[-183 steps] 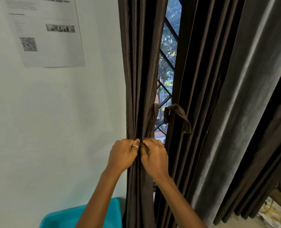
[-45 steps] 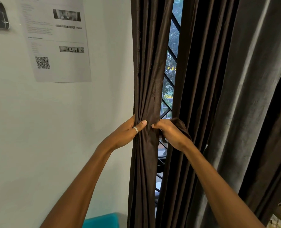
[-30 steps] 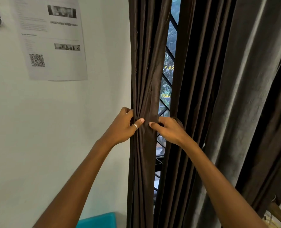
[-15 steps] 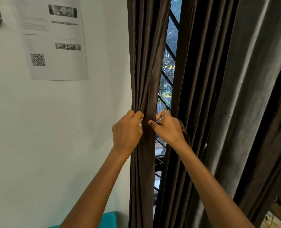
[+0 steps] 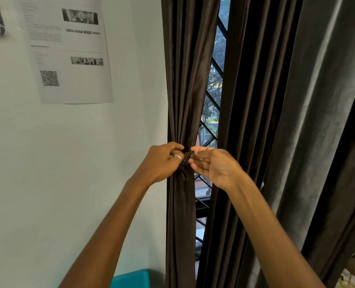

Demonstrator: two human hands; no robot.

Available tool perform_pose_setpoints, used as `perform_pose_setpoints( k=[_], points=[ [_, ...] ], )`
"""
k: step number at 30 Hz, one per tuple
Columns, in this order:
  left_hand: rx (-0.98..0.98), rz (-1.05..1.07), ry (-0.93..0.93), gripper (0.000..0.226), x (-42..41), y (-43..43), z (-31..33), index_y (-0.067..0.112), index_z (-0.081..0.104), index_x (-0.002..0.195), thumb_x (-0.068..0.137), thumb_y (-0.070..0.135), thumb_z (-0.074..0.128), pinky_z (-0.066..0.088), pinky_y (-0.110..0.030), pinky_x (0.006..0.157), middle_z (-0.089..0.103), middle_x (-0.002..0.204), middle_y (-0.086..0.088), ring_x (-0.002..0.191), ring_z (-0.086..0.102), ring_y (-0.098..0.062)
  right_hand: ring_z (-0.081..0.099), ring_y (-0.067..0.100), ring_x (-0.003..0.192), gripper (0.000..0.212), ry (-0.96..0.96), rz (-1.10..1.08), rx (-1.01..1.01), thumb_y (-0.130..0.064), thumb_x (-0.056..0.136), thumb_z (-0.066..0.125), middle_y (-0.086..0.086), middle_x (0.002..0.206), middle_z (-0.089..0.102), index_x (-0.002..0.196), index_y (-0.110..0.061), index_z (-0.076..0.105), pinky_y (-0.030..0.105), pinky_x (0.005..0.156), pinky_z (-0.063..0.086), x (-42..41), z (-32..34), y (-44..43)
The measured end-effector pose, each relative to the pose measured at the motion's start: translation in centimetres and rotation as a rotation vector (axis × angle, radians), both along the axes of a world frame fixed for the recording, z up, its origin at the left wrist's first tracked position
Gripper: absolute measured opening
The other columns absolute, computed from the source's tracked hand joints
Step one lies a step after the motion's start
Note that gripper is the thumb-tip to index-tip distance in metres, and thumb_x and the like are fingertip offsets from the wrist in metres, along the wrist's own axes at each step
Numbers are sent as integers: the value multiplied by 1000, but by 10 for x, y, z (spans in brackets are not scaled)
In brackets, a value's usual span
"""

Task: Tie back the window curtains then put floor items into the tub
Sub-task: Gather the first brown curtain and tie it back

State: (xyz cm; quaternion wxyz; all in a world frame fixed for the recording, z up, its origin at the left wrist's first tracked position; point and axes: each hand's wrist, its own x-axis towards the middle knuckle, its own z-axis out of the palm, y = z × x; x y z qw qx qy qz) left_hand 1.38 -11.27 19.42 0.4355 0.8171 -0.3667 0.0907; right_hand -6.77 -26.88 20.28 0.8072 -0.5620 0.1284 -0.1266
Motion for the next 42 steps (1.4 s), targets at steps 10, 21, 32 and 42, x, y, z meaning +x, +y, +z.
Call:
perform_pose_setpoints(
  k=[10, 21, 32, 42],
  points=[
    [188, -71, -355, 61, 5, 1, -8, 29, 45, 145, 90, 45, 67, 57, -33, 85, 71, 117, 1, 93, 68, -15, 72, 21, 107, 53, -91, 85, -11, 17, 84, 41, 9, 118, 74, 128, -5, 61, 31, 87, 55, 5, -10, 3],
    [89, -29, -172, 32, 13, -3, 2, 17, 71, 118, 106, 29, 44, 55, -23, 82, 75, 101, -1, 88, 68, -12, 70, 8, 92, 31, -166, -286, -942, -21, 85, 80, -6, 101, 72, 111, -16, 64, 16, 80, 54, 7, -43, 26],
    [19, -151, -47, 38, 17, 13, -6, 27, 58, 138, 104, 37, 44, 55, -20, 84, 69, 94, 8, 85, 68, -7, 64, 22, 102, 17, -502, -233, -1664, -9, 98, 60, 7, 121, 60, 112, -6, 70, 37, 87, 56, 7, -20, 1],
    [-84, -200, -64, 43, 17, 18, -16, 33, 46, 145, 102, 33, 49, 60, -25, 83, 71, 100, 1, 86, 70, -9, 61, 18, 69, 9, -449, 46, -1537, -30, 104, 50, -6, 82, 64, 109, -25, 54, 48, 63, 51, 10, 5, -13]
  ],
)
